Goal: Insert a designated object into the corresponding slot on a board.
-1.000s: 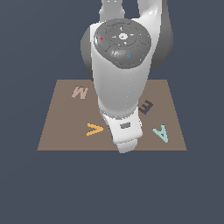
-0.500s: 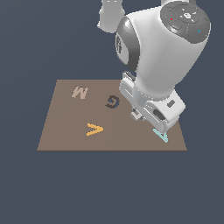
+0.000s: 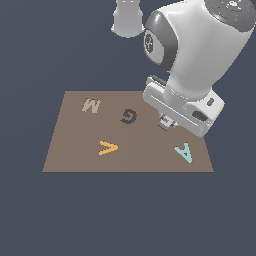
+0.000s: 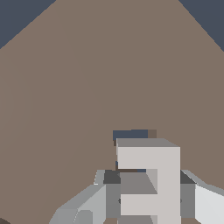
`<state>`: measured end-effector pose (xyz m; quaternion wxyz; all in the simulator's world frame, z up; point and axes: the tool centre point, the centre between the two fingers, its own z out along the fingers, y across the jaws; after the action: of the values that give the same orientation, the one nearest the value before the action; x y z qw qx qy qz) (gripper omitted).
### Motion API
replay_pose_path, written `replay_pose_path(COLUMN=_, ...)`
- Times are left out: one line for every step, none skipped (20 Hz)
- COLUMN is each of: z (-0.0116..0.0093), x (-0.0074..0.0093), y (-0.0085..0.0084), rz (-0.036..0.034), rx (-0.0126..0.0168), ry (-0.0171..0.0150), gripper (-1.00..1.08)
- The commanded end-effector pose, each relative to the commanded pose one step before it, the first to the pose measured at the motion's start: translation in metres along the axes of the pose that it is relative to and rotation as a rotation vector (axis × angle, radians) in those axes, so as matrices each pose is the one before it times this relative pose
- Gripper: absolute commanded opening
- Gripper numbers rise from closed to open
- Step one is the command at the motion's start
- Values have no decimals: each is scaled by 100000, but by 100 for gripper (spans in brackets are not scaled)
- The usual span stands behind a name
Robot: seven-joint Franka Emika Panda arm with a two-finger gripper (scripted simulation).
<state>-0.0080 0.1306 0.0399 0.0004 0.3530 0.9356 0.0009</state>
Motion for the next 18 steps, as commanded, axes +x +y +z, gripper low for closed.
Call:
replay_pose_path(z=-21, x=317, y=-50, rz=-1489, rx=-11, ry=-46, gripper=-100)
replay_pose_path(z=0, x=24, y=-1, rz=-98, rx=0, ry=0, gripper=-100)
replay_pose_path(z=17, x=-97, y=30, rz=555, rx=14, ry=44, gripper=-100)
replay_pose_path(z=55, x=11, y=0, rz=-48, rx=7, ry=-8, gripper=-100)
replay_pose_path(z=164, x=4, y=-22, rz=-83, rx=12, ry=-14, gripper=-100)
replay_pose_path(z=274, x=27, y=-23, rz=-179, rx=25, ry=-29, gripper=-100)
replay_pose_path(z=274, x=28, y=-25, rz=-179, rx=25, ry=-28, gripper=-100)
replay_pose_path(z=164, x=11, y=-20, rz=-96, rx=14, ry=-15, gripper=-100)
replay_pose_path(z=54, x=-12, y=-19, rz=0, rx=0, ry=0, gripper=-100)
replay_pose_path(z=0, x=0, y=0, rz=0, rx=0, ry=0, gripper=100)
replay_pose_path(z=0, x=0, y=0, rz=0, rx=0, ry=0, gripper=100)
replay_pose_path(z=0, x=0, y=0, rz=0, rx=0, ry=0, gripper=100)
replay_pose_path(z=0, x=0, y=0, rz=0, rx=0, ry=0, gripper=100)
replay_pose_path(z=0, x=0, y=0, rz=0, rx=0, ry=0, gripper=100)
replay_pose_path(z=0, x=0, y=0, rz=0, rx=0, ry=0, gripper=100)
replay_pose_path(z=0, x=0, y=0, rz=0, rx=0, ry=0, gripper=100)
replay_pose_path(z=0, x=0, y=0, rz=0, rx=0, ry=0, gripper=100)
replay_pose_path(z=0, x=0, y=0, rz=0, rx=0, ry=0, gripper=100)
